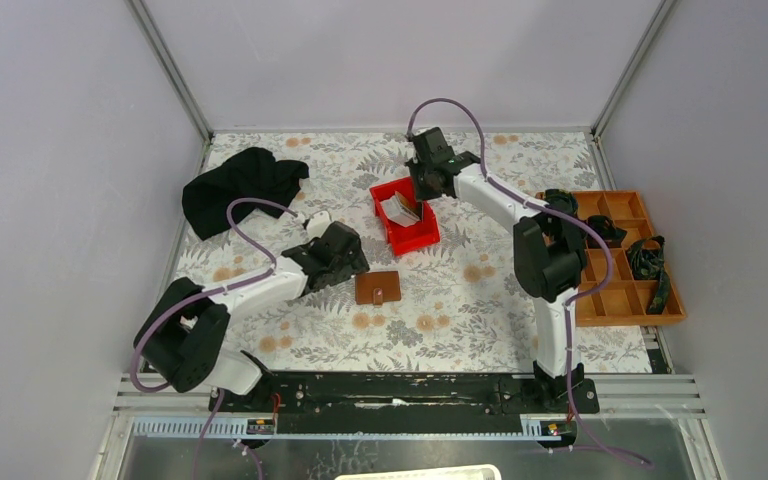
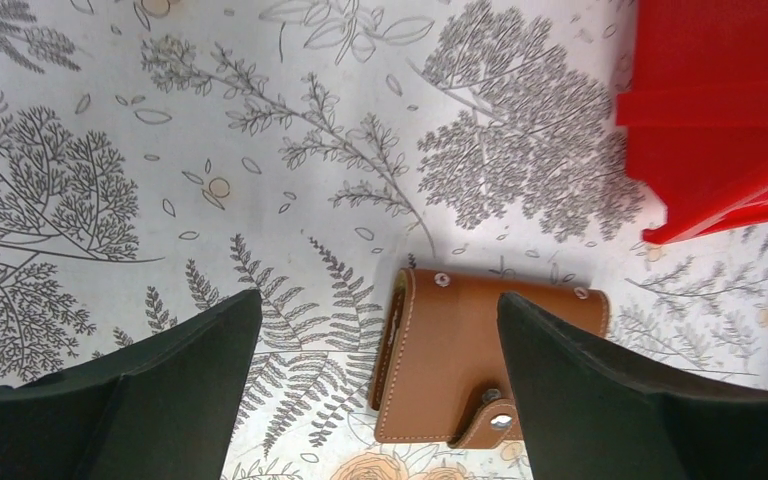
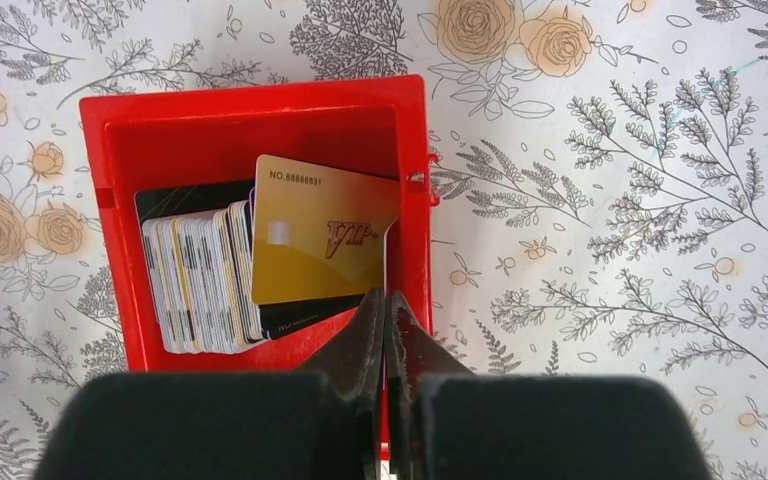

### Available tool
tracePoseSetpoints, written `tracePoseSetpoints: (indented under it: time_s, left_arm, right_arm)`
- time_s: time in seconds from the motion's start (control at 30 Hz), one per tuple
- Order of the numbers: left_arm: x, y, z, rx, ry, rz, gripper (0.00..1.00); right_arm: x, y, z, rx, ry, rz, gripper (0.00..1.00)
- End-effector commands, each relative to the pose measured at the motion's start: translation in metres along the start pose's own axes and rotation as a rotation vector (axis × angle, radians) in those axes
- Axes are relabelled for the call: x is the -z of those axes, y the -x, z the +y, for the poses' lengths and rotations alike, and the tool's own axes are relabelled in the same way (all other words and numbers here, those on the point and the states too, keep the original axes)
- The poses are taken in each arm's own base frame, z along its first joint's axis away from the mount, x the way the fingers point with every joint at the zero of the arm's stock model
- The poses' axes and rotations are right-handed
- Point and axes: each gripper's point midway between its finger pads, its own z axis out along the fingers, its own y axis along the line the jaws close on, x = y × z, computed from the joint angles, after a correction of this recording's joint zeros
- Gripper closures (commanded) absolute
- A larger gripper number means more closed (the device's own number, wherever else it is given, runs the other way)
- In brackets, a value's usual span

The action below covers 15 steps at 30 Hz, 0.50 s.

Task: Put the credit cards into the card holder
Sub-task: Pick up the credit card from the storage box.

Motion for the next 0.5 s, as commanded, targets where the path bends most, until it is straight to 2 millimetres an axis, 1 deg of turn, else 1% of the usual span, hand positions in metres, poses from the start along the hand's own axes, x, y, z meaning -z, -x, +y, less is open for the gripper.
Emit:
tracePoseSetpoints:
  time_s: [0.0,0.1,0.23,0.33,0.4,0.47]
  left_arm:
    - [0.017,0.034,-0.014,0.02,-0.035,-0.07,0.04]
    - [0.029,0.051,-0.019,0.027,-0.048,-0.099,0.0]
    - [0.046,0.074,-0.026,0.031,-0.085,-0.138,0.0]
    - [0.06,0.089,-0.033,0.033,-0.138,-0.164,0.0]
    - [0.07,0.096,-0.041,0.025,-0.208,-0.174,0.0]
    - [0.083,0.101,-0.053,0.009,-0.305,-0.183,0.0]
  right_arm:
    - [0.043,0.041,0.008,0.048,-0.027,-0.116,1.0]
    - [0.067,0.057,0.01,0.048,-0.019,-0.173,1.0]
    - [0.103,0.068,0.016,0.04,0.014,-0.218,1.0]
    - [0.132,0.067,0.023,0.021,0.071,-0.233,1.0]
    - [0.152,0.062,0.029,0.016,0.122,-0.233,1.0]
    - [0.17,0.052,0.036,0.013,0.176,-0.219,1.0]
